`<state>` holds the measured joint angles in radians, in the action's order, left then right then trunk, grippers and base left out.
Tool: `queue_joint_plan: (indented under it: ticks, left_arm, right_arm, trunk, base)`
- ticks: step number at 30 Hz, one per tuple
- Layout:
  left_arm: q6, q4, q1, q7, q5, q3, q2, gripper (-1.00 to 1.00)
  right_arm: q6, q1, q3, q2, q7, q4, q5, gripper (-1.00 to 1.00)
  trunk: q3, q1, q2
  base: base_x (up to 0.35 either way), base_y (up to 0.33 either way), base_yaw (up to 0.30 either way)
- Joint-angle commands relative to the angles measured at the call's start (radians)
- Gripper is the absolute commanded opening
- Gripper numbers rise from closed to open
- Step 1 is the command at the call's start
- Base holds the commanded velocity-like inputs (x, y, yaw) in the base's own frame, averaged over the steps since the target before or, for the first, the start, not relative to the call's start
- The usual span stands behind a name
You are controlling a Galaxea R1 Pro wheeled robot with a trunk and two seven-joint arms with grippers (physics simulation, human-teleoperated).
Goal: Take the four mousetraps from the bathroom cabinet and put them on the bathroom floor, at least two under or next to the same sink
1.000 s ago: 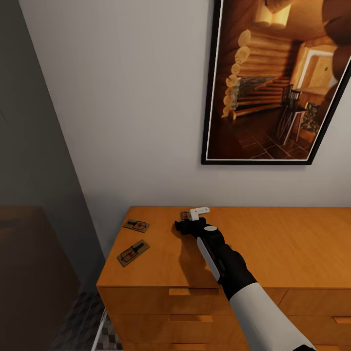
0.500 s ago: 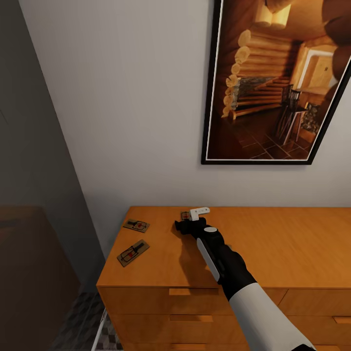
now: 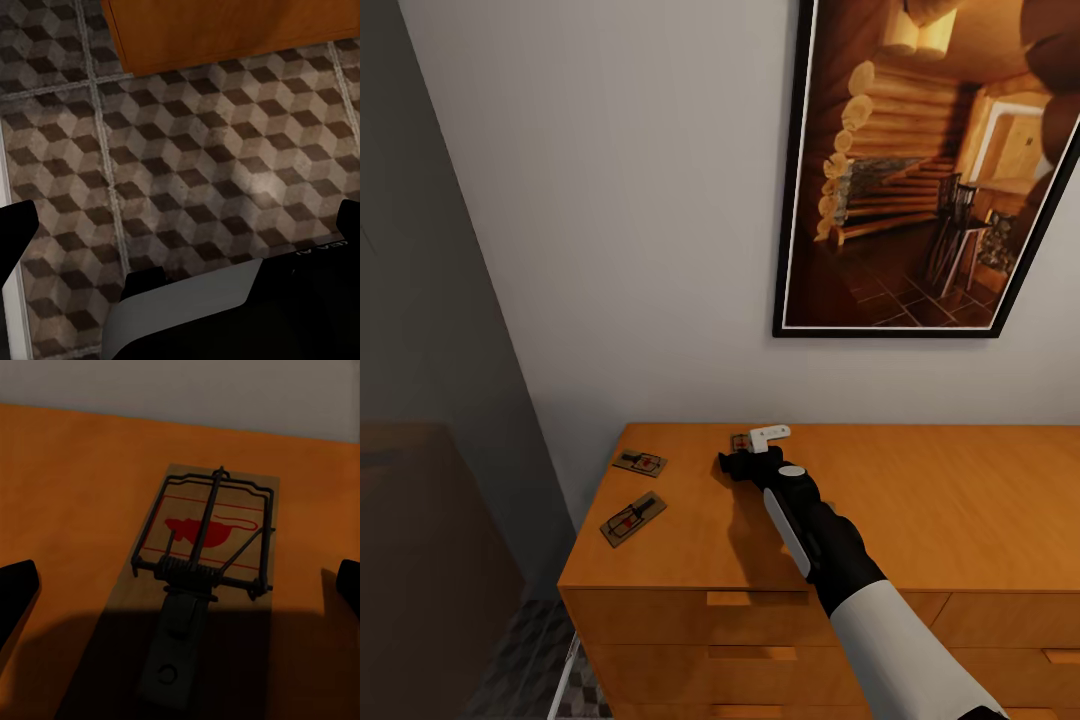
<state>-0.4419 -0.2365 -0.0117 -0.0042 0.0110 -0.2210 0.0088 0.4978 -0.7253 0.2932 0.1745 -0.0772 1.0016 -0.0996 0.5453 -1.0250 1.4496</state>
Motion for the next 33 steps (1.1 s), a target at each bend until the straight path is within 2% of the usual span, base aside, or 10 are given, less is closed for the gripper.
queue_joint_plan:
  ticks: [1,8,9,33]
  left_arm:
    - [-0.003,0.0,-0.001,0.0,0.001,-0.003,0.0,1.0]
    - [-0.003,0.0,-0.001,0.0,0.001,-0.003,0.0,1.0]
    - [-0.003,0.0,-0.001,0.0,0.001,-0.003,0.0,1.0]
    - [-0.003,0.0,-0.001,0.0,0.001,-0.003,0.0,1.0]
  right_arm:
    - [0.004,0.0,0.001,0.0,-0.009,-0.023,-0.012,1.0]
    - [0.004,0.0,0.001,0.0,-0.009,-0.023,-0.012,1.0]
    - [0.004,0.0,0.001,0.0,-0.009,-0.023,-0.012,-1.0]
    - [0.004,0.0,0.001,0.0,-0.009,-0.038,-0.013,-1.0]
  trunk:
    - [0.001,0.0,0.0]
    - [0.001,0.0,0.0]
    - [0.001,0.0,0.0]
    - [0.001,0.0,0.0]
  base:
    - [0.0,0.0,0.0]
    - [0.0,0.0,0.0]
    - [0.0,0.0,0.0]
    - [0.0,0.0,0.0]
